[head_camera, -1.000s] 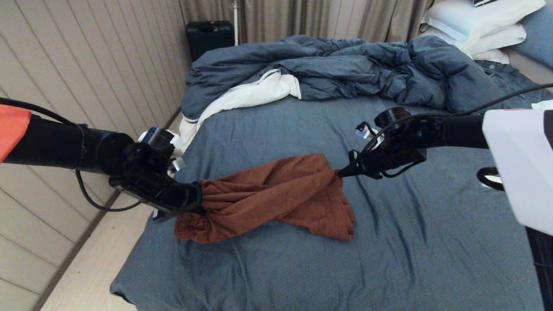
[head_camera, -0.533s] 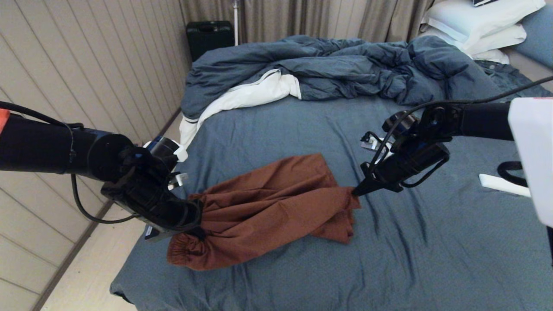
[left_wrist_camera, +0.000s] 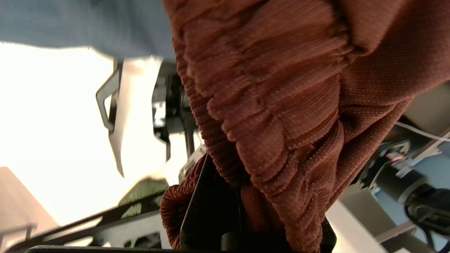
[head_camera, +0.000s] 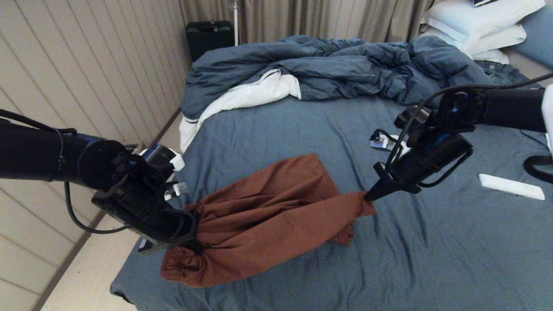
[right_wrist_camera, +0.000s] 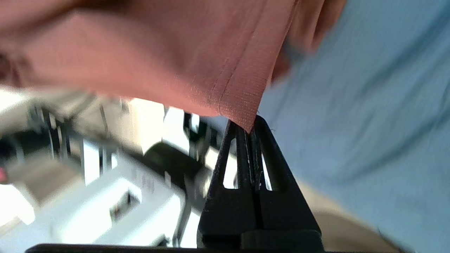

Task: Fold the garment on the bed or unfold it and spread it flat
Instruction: Fold the brown shorts

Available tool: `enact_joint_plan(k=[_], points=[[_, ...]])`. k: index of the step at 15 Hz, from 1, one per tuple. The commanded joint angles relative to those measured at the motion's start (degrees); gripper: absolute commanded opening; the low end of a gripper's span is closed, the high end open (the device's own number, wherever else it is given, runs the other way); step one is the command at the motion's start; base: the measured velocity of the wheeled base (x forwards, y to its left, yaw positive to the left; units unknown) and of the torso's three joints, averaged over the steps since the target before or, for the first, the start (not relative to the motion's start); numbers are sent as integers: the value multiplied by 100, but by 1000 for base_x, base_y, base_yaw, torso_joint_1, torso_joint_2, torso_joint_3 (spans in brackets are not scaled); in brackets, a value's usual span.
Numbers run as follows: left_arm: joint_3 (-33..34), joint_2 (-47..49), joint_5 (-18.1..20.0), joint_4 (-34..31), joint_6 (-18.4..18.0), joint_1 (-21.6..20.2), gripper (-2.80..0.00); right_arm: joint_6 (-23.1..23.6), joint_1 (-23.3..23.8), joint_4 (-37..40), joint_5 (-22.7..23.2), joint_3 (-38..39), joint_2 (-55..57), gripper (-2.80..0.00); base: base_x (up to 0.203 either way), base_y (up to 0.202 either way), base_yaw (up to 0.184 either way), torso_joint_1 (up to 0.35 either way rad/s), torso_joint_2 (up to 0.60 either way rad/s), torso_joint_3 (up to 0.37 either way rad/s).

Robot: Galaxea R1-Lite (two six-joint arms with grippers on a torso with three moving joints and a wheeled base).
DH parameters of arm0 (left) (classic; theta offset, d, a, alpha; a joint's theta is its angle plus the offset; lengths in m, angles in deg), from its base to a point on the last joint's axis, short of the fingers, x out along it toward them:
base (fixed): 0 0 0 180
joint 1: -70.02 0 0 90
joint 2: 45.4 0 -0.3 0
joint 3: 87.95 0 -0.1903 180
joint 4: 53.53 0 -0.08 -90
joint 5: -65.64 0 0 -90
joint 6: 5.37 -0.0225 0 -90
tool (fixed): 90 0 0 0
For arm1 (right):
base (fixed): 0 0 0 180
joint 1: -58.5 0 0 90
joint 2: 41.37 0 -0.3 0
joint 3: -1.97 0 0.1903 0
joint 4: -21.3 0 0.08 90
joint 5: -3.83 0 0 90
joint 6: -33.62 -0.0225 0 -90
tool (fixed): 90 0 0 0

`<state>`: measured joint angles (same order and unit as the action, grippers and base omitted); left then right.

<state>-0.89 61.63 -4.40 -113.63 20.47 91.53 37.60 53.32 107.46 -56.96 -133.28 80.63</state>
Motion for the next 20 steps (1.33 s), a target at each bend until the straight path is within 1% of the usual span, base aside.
enact_joint_plan(k=[1, 3, 5, 7, 9, 11, 13, 15, 18, 20], points=[[343, -64, 25, 4, -23, 14, -280, 317, 61, 615, 15, 30, -273, -280, 0, 0, 0, 0, 0, 0], [596, -186, 31, 50, -121, 27, -280, 358, 53, 636, 1, 15, -357, -280, 0, 0, 0, 0, 0, 0], [545, -199, -12, 115, -123, 28, -280, 338, 42, 311, 12, 9, -297, -280, 0, 0, 0, 0, 0, 0], [411, -50, -33, 440, -113, -55, -280, 266, 1, -293, 22, 4, -70, -280, 0, 0, 0, 0, 0, 0], [312, 200, -43, 753, -95, -127, -280, 1, -130, -1101, -1, -11, 214, -280, 0, 0, 0, 0, 0, 0], [114, 455, -36, 830, -79, -270, -280, -293, -276, -2085, -70, -16, 555, -280, 0, 0, 0, 0, 0, 0], [-92, 657, -5, 842, -79, -491, -280, -411, -380, -2814, -171, -22, 897, -280, 0, 0, 0, 0, 0, 0], [-235, 810, 6, 920, -80, -672, -280, -497, -429, -3362, -204, -26, 1121, -280, 0, 0, 0, 0, 0, 0], [-423, 1075, -23, 1159, -63, -790, -280, -975, -431, -4116, -206, -23, 1331, -280, 0, 0, 0, 0, 0, 0], [-667, 1291, -27, 1200, -45, -814, -280, -1170, -431, -4372, -206, -21, 1396, -280, 0, 0, 0, 0, 0, 0]])
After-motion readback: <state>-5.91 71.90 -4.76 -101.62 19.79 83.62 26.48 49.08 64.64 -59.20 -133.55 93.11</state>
